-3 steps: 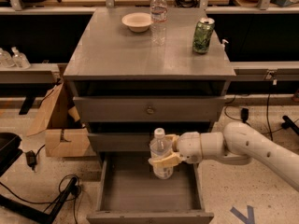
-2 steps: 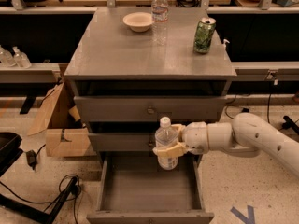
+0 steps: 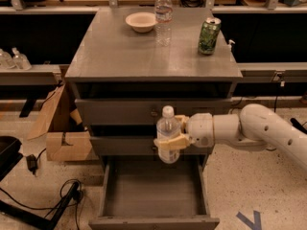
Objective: Pick blue plastic bottle from bottom drawer and place on counter
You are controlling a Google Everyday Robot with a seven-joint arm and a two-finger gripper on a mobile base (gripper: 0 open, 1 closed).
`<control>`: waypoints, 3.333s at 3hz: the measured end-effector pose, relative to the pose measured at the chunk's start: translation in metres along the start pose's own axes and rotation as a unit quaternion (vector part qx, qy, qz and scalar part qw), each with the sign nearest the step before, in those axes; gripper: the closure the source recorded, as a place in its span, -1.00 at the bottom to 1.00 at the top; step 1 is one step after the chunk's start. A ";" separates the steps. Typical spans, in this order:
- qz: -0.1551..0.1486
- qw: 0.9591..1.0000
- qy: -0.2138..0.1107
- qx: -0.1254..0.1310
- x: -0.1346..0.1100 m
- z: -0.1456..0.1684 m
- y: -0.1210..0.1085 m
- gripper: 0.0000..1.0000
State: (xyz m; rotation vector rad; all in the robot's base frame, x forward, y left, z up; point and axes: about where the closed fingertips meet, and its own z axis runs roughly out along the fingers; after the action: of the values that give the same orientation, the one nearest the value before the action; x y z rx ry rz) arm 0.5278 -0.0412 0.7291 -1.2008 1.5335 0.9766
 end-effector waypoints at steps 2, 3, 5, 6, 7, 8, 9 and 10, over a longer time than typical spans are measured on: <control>-0.009 0.992 -0.057 0.111 -0.188 -0.029 -0.040 1.00; -0.022 0.986 -0.071 0.147 -0.261 -0.028 -0.076 1.00; -0.012 0.981 -0.048 0.187 -0.296 0.015 -0.216 1.00; 0.007 0.990 -0.021 0.140 -0.268 0.118 -0.265 1.00; -0.016 0.991 -0.035 0.129 -0.280 0.171 -0.276 1.00; -0.078 0.982 -0.072 0.159 -0.319 0.168 -0.279 1.00; -0.080 0.978 -0.103 0.163 -0.298 0.187 -0.266 1.00; -0.051 0.981 -0.115 0.147 -0.256 0.212 -0.254 1.00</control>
Offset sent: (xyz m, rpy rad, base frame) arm 0.0782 0.0128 0.2779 0.1259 -0.1480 -0.3147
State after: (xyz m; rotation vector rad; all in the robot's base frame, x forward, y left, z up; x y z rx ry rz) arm 0.8403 0.1694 0.9110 -0.9131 1.3630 0.7612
